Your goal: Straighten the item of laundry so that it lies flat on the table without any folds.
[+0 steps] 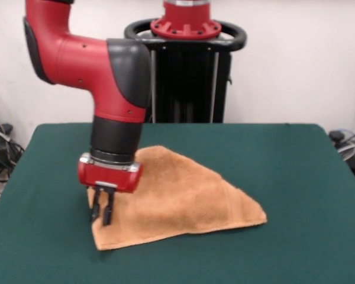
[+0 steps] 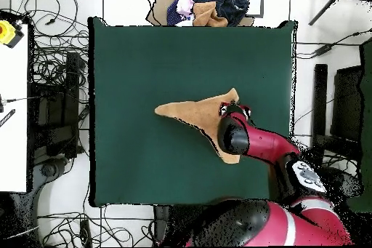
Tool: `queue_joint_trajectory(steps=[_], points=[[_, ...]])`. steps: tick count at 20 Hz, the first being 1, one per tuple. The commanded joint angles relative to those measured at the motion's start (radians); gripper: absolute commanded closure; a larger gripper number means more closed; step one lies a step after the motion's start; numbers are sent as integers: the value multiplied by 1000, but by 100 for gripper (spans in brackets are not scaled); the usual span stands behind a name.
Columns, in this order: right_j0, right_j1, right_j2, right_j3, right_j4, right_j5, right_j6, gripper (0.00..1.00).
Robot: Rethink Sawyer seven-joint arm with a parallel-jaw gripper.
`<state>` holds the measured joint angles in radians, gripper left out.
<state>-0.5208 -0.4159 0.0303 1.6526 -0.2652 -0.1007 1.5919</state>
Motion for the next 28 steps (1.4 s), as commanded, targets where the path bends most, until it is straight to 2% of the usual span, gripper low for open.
queue_joint_trajectory(steps=[1, 7, 14, 17, 28], points=[[-37, -13, 100, -113, -96, 97, -7, 100], [-37, -52, 104, -105, -122, 133, 6, 100], [11, -210, 46, 70, -79, 213, 83, 100], [18, -267, 36, 116, -73, 244, 92, 100], [-62, -384, 97, 204, -88, 336, 30, 100]])
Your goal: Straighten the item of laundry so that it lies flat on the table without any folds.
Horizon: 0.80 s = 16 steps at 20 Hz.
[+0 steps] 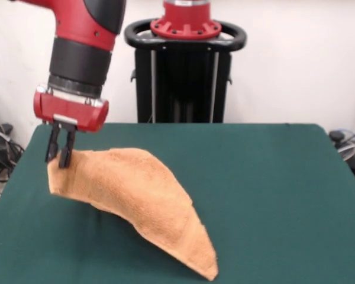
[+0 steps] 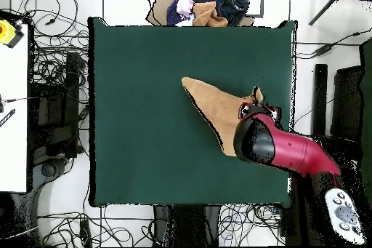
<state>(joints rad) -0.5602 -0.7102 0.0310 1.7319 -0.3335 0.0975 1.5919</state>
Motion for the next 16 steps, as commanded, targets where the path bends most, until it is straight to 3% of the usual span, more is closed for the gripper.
queue_joint_trajectory(steps=[1, 8, 16], points=[[-27, -95, 100, 128, -21, 142, 27, 100], [-59, -135, 133, 142, -14, 188, 1, 100], [-94, -251, 153, 210, 3, 262, -15, 100]])
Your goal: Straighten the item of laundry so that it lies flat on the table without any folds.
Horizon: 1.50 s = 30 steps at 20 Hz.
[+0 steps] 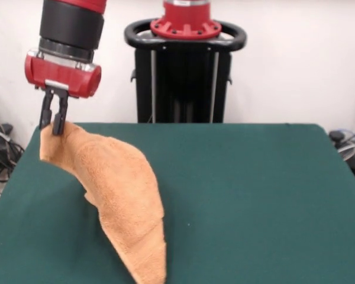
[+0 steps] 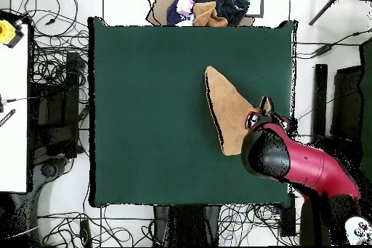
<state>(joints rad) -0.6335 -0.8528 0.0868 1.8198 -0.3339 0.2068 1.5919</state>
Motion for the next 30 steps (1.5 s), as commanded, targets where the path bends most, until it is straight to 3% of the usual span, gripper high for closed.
queue_joint_trajectory(steps=[1, 15, 23, 30], points=[[-25, -119, 99, 128, 5, 158, -16, 100], [-127, -265, 174, 202, 25, 249, -83, 100], [-135, -326, 178, 239, 18, 251, -59, 100], [-143, -431, 159, 292, 71, 334, -99, 100]])
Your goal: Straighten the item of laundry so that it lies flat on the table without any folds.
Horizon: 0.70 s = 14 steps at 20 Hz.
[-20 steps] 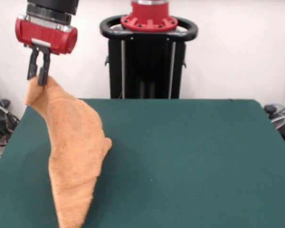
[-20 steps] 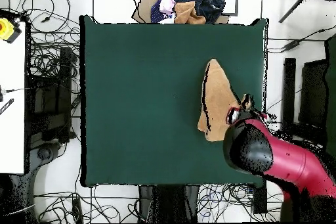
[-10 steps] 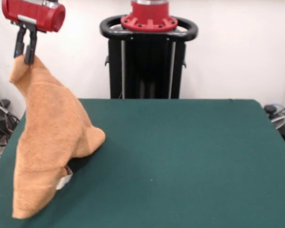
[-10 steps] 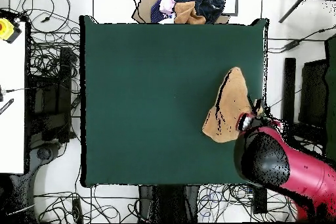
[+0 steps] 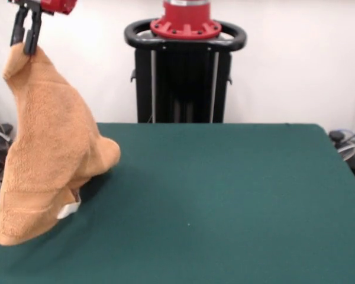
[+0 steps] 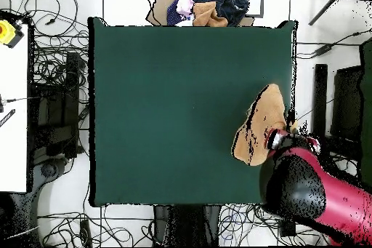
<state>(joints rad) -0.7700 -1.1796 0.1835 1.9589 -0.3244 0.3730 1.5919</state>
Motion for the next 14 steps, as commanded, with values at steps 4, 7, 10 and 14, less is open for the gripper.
queue_joint_trajectory(steps=[4, 7, 10, 14], points=[[-5, -148, 47, 167, 73, 197, -114, 100], [-22, -154, 58, 179, 77, 190, -128, 100], [-28, -183, 57, 188, 94, 216, -150, 100], [-12, -197, 52, 194, 91, 230, -128, 100]])
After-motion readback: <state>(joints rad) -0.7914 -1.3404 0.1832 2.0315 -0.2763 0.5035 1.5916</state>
